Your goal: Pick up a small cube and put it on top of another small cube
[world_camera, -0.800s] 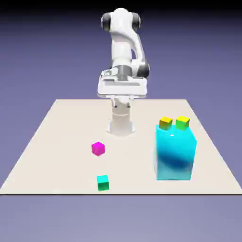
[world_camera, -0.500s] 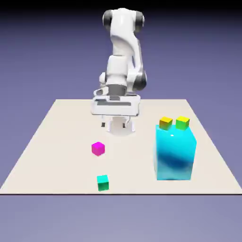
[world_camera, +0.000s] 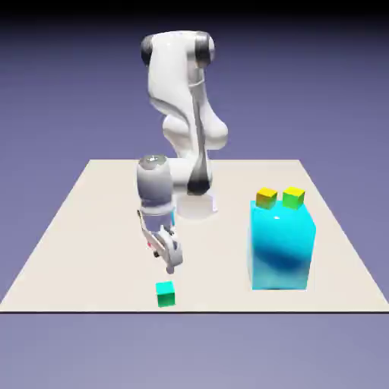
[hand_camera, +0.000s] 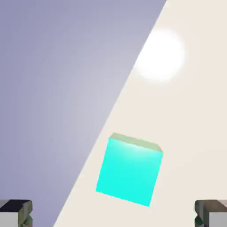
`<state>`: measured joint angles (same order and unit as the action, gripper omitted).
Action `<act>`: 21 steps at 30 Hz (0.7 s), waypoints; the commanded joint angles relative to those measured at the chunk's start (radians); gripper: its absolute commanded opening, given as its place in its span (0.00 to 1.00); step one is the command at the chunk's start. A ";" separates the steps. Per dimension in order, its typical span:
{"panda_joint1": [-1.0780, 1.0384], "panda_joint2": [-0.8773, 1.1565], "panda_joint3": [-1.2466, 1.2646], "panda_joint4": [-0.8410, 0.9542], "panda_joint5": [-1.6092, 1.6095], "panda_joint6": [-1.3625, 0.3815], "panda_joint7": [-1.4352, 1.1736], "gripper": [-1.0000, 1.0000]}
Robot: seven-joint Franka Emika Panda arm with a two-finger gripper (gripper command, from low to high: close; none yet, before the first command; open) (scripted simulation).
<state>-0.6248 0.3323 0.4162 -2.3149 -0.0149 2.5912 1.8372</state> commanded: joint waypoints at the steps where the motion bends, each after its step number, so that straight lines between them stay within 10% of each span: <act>1: -0.025 0.036 0.017 0.020 -0.001 -0.018 0.044 0.50; 7: 0.036 0.228 -0.052 0.056 -0.070 0.115 0.116 0.50; 8: 0.036 0.228 -0.052 0.056 -0.070 0.115 0.116 0.00; 21: 0.053 -0.157 -0.162 -0.165 -0.013 -0.061 -0.139 0.00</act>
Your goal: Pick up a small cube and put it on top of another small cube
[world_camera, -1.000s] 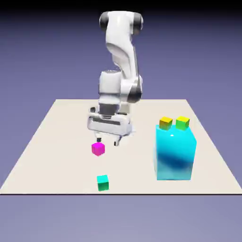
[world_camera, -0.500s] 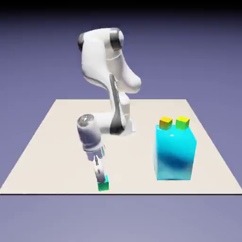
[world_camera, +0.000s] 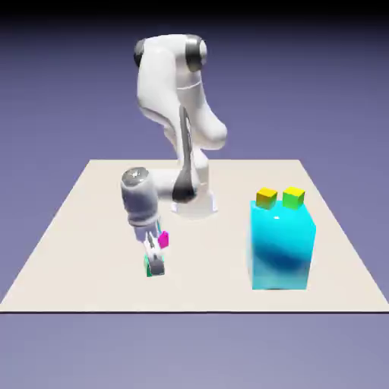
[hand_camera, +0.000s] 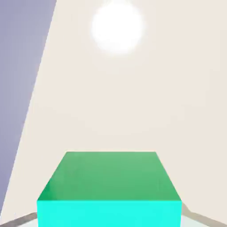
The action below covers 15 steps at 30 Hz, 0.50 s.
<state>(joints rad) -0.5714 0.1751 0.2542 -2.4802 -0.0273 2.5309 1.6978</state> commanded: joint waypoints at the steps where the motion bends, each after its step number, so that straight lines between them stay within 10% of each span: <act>1: 0.016 -0.036 -0.032 -0.033 -0.003 -0.006 -0.035 0.00; 15: 0.240 -0.544 -0.475 -0.496 -0.032 -0.080 -0.529 0.00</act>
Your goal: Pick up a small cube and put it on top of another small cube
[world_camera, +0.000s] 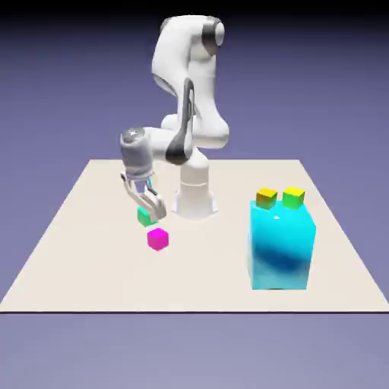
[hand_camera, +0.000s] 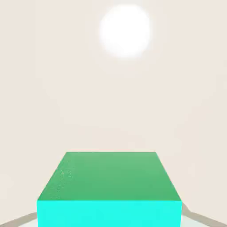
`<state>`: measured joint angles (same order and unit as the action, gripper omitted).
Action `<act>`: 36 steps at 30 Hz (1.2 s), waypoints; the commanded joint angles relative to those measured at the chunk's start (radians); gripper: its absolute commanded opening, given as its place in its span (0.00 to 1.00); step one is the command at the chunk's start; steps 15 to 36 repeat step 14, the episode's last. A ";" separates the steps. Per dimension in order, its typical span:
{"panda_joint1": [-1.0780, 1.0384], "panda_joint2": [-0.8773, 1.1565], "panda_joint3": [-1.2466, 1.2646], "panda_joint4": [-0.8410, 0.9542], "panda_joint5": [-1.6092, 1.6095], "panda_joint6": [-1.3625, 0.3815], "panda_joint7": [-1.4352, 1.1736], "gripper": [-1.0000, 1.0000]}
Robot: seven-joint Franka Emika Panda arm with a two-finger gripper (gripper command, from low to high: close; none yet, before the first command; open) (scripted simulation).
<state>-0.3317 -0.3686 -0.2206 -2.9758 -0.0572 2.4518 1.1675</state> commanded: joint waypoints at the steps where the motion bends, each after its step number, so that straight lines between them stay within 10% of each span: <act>1: 0.011 -0.024 -0.021 -0.022 -0.004 -0.004 -0.022 0.00; 11: 0.035 0.274 0.014 -0.045 0.164 0.310 -0.138 0.00; 12: 0.035 0.274 0.014 -0.045 0.164 0.310 -0.138 1.00; 36: 0.032 0.237 0.009 -0.043 0.143 0.272 -0.124 1.00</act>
